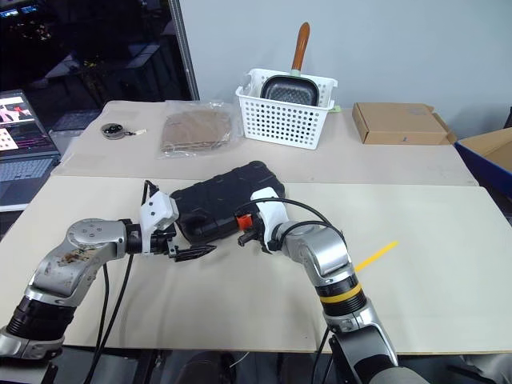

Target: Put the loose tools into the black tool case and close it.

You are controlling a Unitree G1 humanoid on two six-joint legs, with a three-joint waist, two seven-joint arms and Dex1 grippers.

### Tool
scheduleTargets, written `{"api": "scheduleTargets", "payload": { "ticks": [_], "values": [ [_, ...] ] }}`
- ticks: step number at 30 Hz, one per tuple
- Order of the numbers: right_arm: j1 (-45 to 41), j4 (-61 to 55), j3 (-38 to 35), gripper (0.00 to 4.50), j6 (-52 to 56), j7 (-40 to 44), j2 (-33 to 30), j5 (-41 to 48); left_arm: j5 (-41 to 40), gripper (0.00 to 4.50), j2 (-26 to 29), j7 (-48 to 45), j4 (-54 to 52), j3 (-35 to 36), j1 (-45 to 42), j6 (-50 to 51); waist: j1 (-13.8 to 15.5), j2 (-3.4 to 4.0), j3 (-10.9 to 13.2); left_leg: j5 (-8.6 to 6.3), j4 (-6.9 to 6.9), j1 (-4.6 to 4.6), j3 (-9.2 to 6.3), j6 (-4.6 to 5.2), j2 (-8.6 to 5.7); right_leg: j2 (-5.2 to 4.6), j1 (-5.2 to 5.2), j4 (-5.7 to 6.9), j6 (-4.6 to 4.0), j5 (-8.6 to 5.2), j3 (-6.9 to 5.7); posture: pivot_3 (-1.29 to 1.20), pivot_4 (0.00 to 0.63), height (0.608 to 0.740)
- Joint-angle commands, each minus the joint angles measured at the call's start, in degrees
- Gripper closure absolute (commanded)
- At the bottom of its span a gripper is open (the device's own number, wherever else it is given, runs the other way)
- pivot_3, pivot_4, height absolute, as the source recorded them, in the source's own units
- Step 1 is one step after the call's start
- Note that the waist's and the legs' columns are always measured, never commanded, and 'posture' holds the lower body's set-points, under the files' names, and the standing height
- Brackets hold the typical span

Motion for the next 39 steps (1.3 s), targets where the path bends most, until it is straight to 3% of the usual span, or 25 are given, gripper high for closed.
{"api": "scheduleTargets", "payload": {
  "ticks": [1,7,19,39],
  "values": [
    [-1.49,-7.22,-2.18,4.48,-0.23,3.18,-1.99,3.08,0.54,0.00,-0.35,-0.44,0.64,-1.88,1.11,0.63,0.04,0.00,0.00,0.00,0.00,0.00,0.00,0.00,0.00,0.00,0.00,0.00,0.00,0.00,0.00,0.00,0.150,0.740],
    [1.03,-11.59,-2.89,4.48,0.11,6.83,-6.00,6.51,0.69,0.00,-0.41,-0.36,0.70,-1.80,1.21,0.57,0.32,0.00,0.00,-0.02,0.00,0.01,-0.02,0.02,-0.01,-0.02,0.03,-0.03,0.01,-0.01,-0.02,0.00,0.150,0.740],
    [4.41,-8.51,-4.01,4.48,-12.70,1.79,-1.18,3.35,0.80,0.00,0.06,-0.68,1.01,-1.58,1.02,0.55,0.32,0.00,0.00,-0.03,0.00,0.01,0.00,0.03,-0.01,-0.02,0.03,-0.04,0.01,-0.01,-0.01,0.00,0.150,0.740],
    [5.95,-4.24,-0.78,4.48,-16.28,-0.20,-0.34,-0.52,0.95,0.00,-0.11,-0.62,1.12,-1.63,0.73,0.48,0.29,0.00,-0.01,-0.03,0.00,0.06,0.00,0.03,-0.01,-0.02,0.07,-0.03,0.01,-0.01,0.00,0.00,0.150,0.740]
  ]
}}
